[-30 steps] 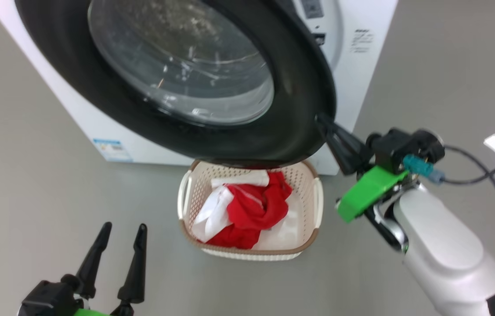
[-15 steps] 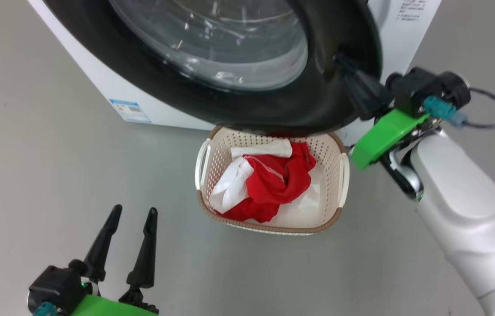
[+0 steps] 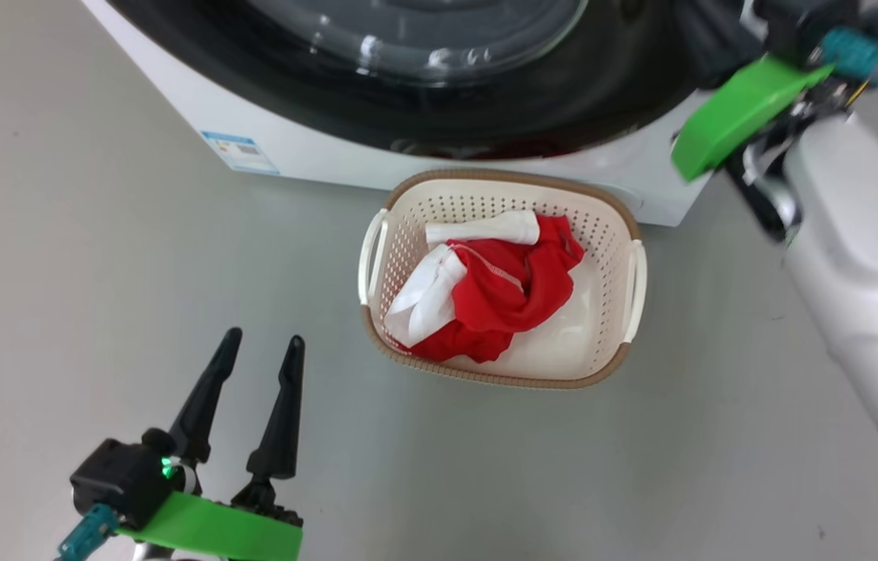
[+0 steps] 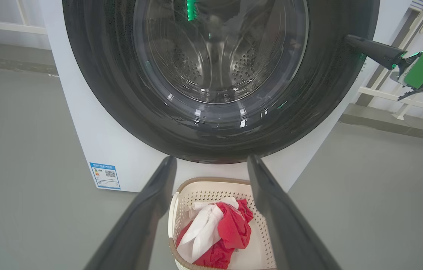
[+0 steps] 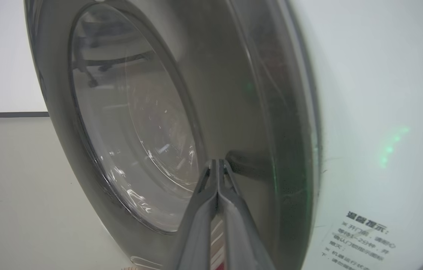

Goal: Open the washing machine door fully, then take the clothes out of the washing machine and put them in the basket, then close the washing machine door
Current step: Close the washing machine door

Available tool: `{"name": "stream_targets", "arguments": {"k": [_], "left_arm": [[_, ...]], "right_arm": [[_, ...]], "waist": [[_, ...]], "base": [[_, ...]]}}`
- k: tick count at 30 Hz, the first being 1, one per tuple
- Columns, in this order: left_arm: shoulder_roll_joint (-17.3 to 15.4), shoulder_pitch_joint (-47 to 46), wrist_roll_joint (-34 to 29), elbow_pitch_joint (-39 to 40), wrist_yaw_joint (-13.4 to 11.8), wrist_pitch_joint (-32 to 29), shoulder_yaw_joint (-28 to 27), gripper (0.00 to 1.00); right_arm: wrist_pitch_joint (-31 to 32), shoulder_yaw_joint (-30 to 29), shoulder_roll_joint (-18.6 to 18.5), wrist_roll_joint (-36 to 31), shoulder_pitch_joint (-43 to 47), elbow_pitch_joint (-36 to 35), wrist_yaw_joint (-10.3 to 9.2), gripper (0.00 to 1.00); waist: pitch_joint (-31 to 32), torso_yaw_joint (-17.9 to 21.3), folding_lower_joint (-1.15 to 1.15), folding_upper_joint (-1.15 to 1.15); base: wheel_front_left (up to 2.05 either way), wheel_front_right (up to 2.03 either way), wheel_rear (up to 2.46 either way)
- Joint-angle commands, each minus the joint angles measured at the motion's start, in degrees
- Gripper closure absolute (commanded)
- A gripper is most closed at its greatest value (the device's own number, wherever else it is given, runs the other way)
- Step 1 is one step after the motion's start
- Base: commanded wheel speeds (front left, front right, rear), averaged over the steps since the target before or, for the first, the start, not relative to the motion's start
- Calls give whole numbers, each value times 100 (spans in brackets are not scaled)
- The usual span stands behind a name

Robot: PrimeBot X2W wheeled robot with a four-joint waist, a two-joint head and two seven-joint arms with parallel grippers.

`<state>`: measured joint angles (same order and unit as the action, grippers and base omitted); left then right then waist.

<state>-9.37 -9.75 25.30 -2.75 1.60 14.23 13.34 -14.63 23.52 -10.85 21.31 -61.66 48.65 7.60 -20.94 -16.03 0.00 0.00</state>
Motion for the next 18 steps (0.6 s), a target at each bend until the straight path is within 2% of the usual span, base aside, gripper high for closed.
{"name": "stream_targets", "arguments": {"k": [1,7,16,17,18], "left_arm": [[-76,-159,-39,84,29,54,-175,0],[-35,-224,-57,-1,75,66,-210,0],[-36,-249,-70,-71,99,73,-330,0],[-19,-248,-47,-64,92,74,-368,0],[19,-248,0,-46,88,74,-419,0]], "right_arm": [[-37,-76,3,-20,-224,-57,-11,100],[-37,-159,62,-165,-477,92,-11,100],[-37,-115,210,-156,-234,-59,-11,100],[-37,-138,229,-167,-170,-130,-11,86],[-37,-154,246,-193,-95,-205,-11,56]], "waist": [[-75,-61,0,0],[-120,-89,0,0],[-27,54,0,0],[-7,85,0,0],[15,114,0,0]], "base": [[0,0,0],[0,0,0],[0,0,0],[0,0,0],[0,0,0]]}}
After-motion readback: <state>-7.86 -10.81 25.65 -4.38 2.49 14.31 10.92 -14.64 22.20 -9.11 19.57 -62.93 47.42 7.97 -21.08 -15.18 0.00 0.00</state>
